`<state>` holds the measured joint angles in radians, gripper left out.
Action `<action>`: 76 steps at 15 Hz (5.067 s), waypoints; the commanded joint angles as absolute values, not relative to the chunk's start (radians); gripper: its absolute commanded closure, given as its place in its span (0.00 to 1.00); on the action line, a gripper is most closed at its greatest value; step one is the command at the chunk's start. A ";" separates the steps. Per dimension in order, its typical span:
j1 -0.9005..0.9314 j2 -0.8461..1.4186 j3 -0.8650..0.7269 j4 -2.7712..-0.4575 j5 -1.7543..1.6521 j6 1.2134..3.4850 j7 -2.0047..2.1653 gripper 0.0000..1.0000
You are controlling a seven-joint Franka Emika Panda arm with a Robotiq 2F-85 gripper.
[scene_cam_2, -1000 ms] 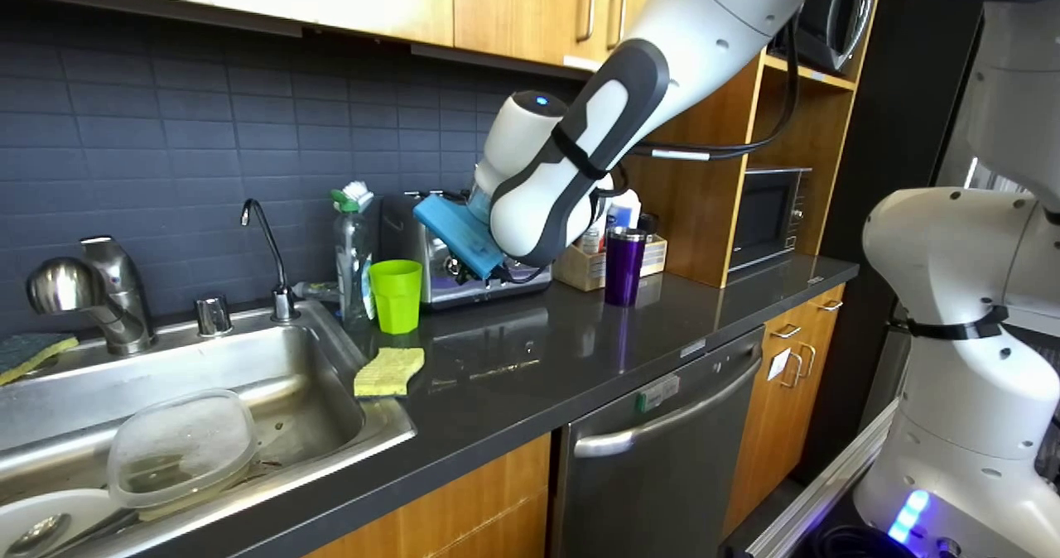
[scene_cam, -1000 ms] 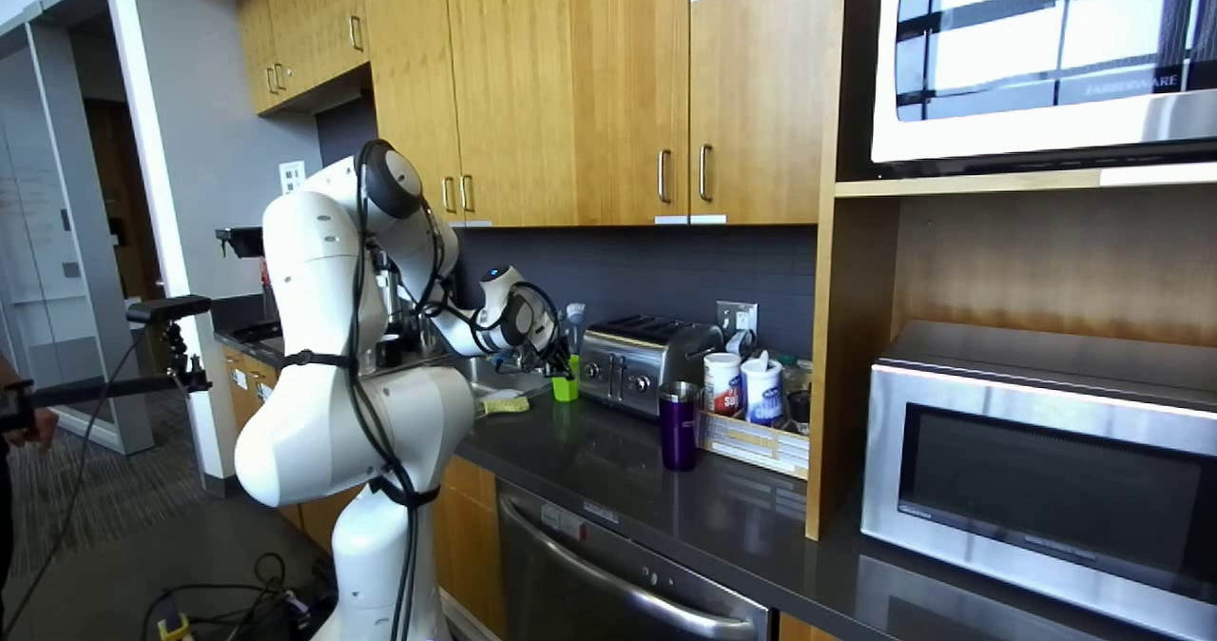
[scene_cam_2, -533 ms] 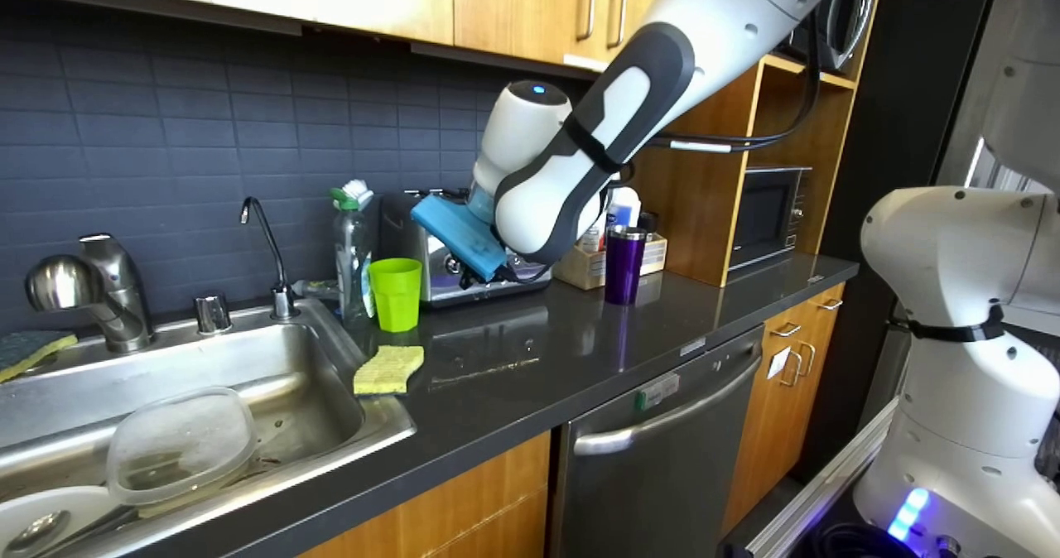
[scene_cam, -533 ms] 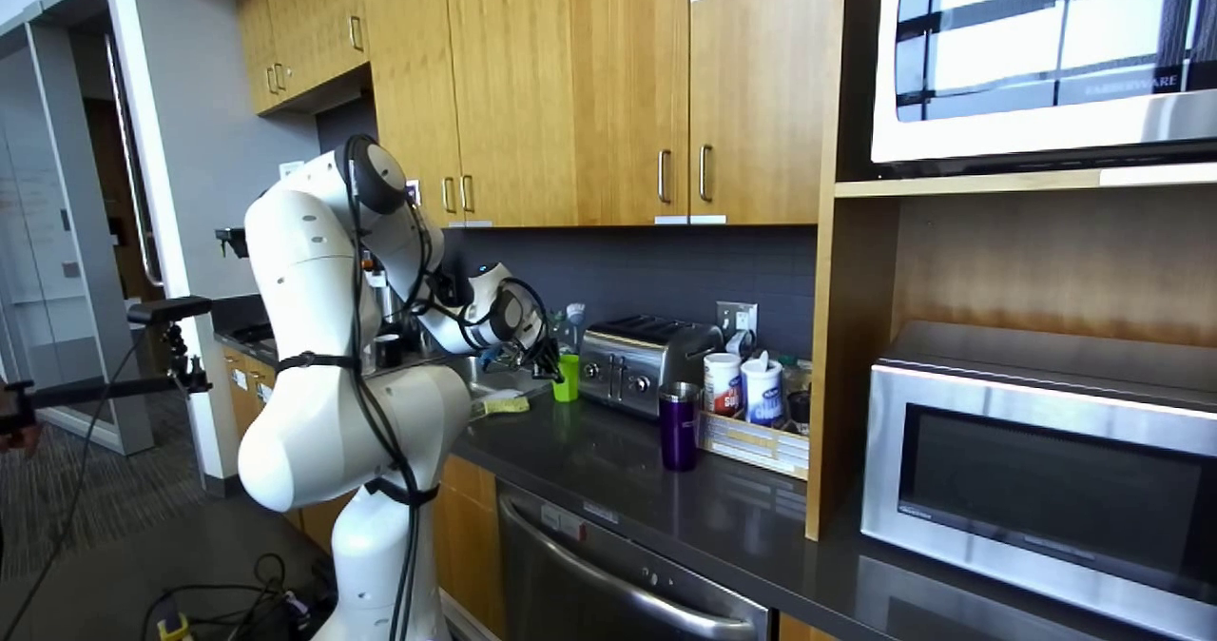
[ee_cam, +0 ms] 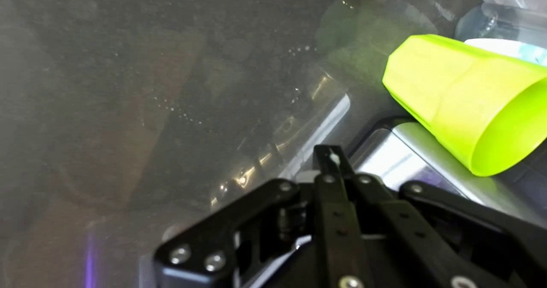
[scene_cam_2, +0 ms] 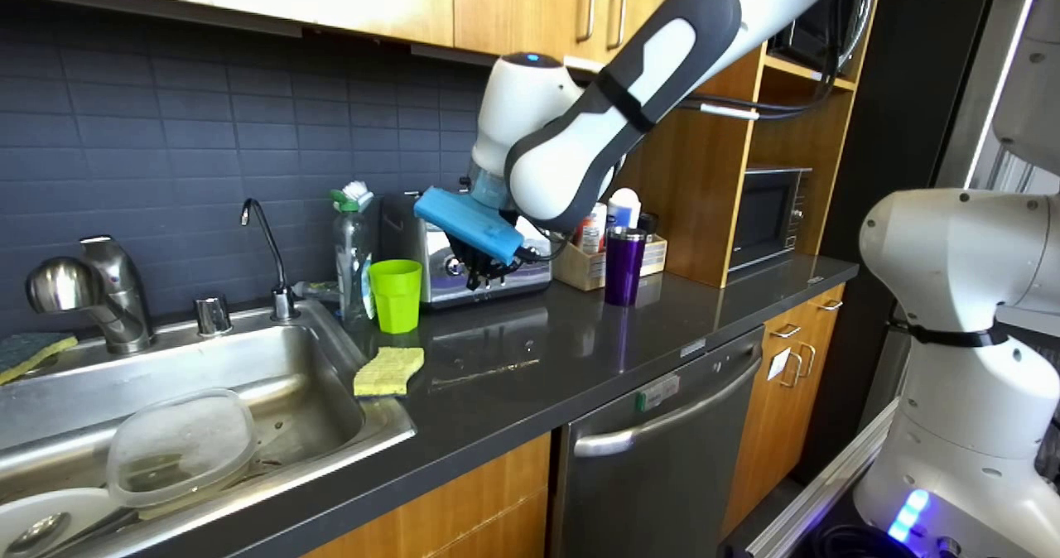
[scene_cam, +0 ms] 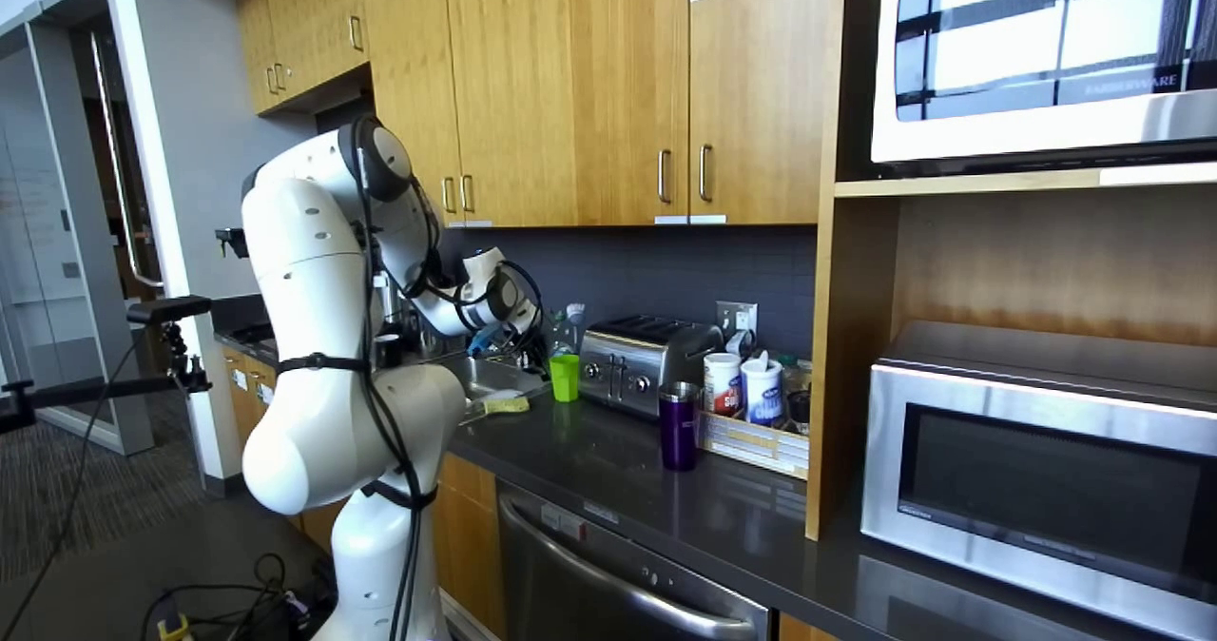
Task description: Press a button on the left side of the toaster
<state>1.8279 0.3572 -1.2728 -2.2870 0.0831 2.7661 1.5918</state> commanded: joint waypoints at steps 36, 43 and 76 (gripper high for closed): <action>1.353 -0.439 -0.732 -2.505 -0.602 2.244 0.992 1.00; 0.942 -0.451 -0.313 -2.634 -0.464 2.413 0.963 1.00; 0.212 -0.528 0.243 -2.518 -0.013 2.158 0.373 1.00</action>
<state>0.2506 -0.5065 0.2242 -2.5223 -0.0372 2.1709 0.3448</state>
